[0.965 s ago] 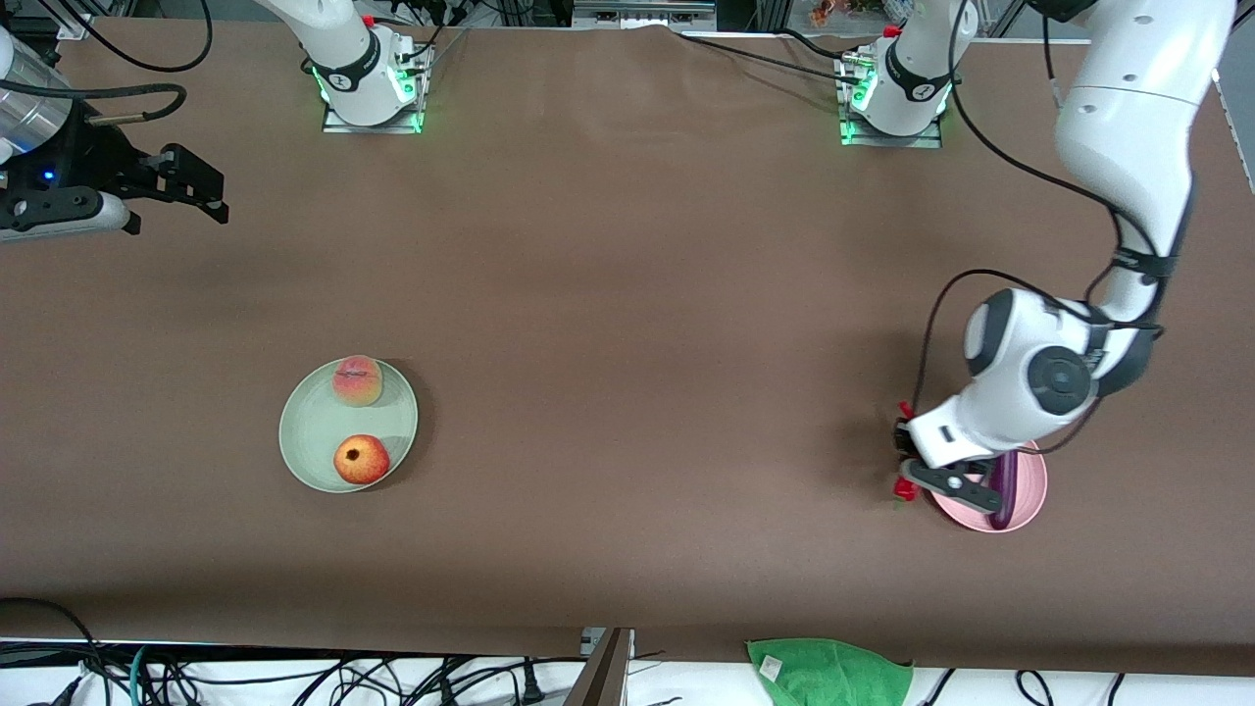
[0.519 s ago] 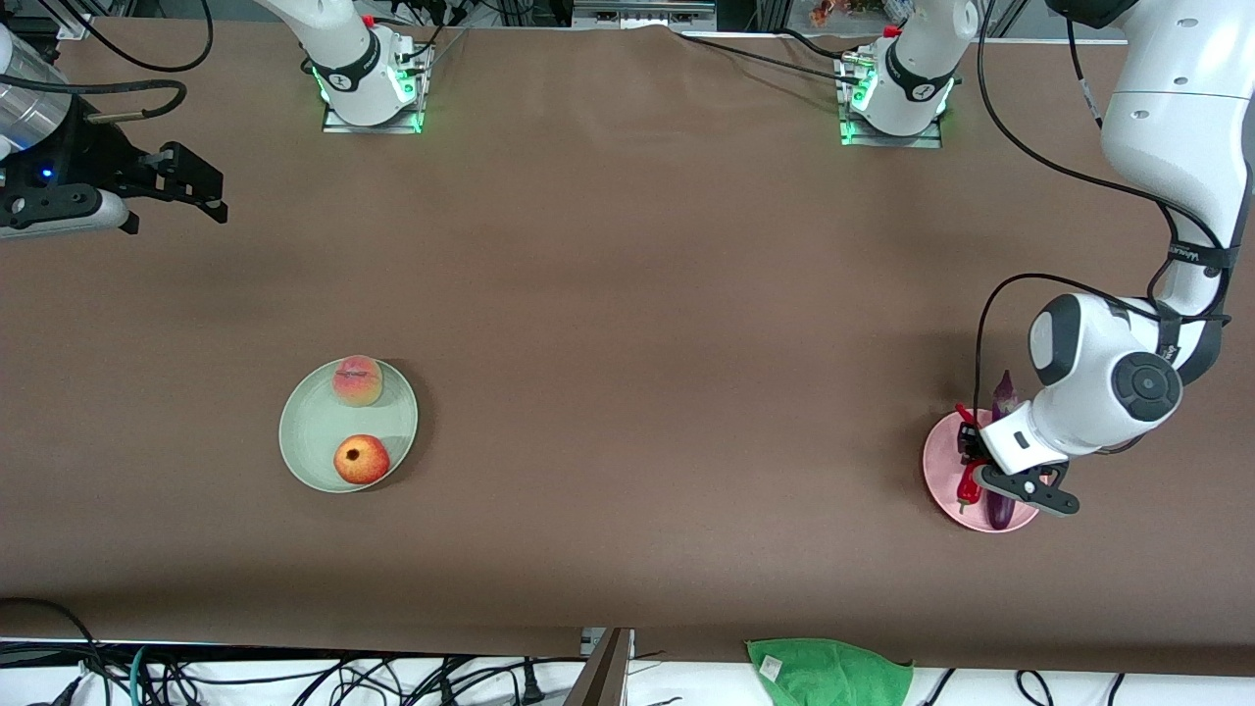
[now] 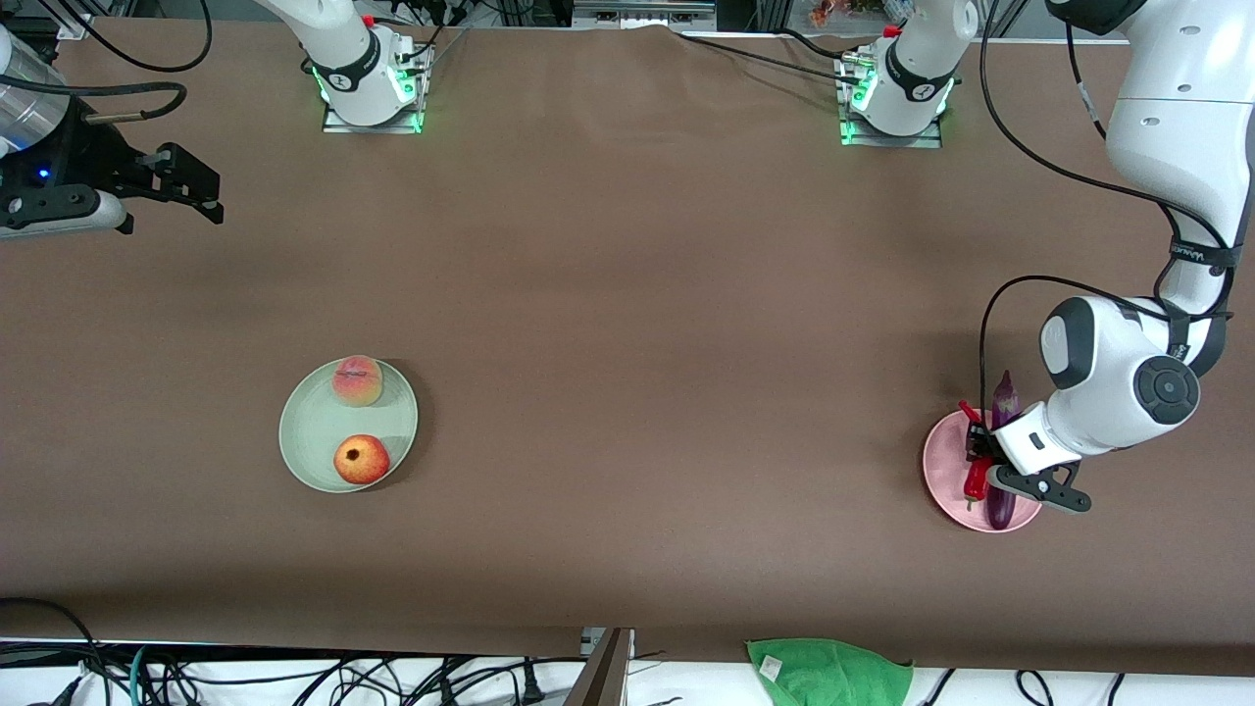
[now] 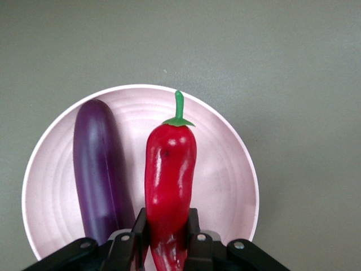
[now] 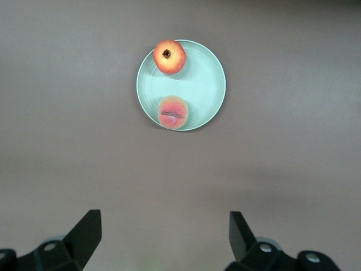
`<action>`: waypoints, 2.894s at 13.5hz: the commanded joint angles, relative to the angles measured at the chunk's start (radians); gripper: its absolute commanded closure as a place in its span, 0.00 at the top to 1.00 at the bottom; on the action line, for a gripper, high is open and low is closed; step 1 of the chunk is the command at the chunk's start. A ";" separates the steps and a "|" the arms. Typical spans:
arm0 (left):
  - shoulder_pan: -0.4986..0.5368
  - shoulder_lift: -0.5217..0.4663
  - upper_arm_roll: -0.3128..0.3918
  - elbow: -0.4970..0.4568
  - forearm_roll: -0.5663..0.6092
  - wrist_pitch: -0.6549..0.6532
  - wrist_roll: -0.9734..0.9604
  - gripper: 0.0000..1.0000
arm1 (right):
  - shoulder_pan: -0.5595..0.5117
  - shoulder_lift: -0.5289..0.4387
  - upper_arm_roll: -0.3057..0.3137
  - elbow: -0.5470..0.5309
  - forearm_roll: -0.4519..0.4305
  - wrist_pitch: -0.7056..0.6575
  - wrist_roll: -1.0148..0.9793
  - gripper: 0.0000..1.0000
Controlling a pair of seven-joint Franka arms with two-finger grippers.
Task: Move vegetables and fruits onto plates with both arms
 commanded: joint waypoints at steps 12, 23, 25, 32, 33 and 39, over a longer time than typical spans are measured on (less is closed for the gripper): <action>-0.015 -0.062 0.007 0.060 -0.127 -0.138 -0.005 1.00 | -0.017 0.001 0.016 0.016 -0.026 -0.019 0.013 1.00; -0.084 -0.465 0.007 0.083 -0.092 -0.711 -0.310 1.00 | -0.016 0.006 0.016 0.016 -0.026 -0.019 0.013 1.00; -0.084 -0.525 0.011 0.084 -0.094 -0.722 -0.310 1.00 | -0.016 0.007 0.016 0.016 -0.024 -0.019 0.013 1.00; -0.081 -0.618 0.010 0.087 -0.106 -0.807 -0.315 1.00 | -0.016 0.006 0.016 0.018 -0.024 -0.019 0.013 1.00; -0.081 -0.621 0.010 0.087 -0.106 -0.812 -0.320 1.00 | -0.016 0.006 0.016 0.016 -0.024 -0.019 0.013 1.00; -0.084 -0.621 0.007 0.090 -0.109 -0.821 -0.438 1.00 | -0.016 0.006 0.016 0.016 -0.024 -0.019 0.013 1.00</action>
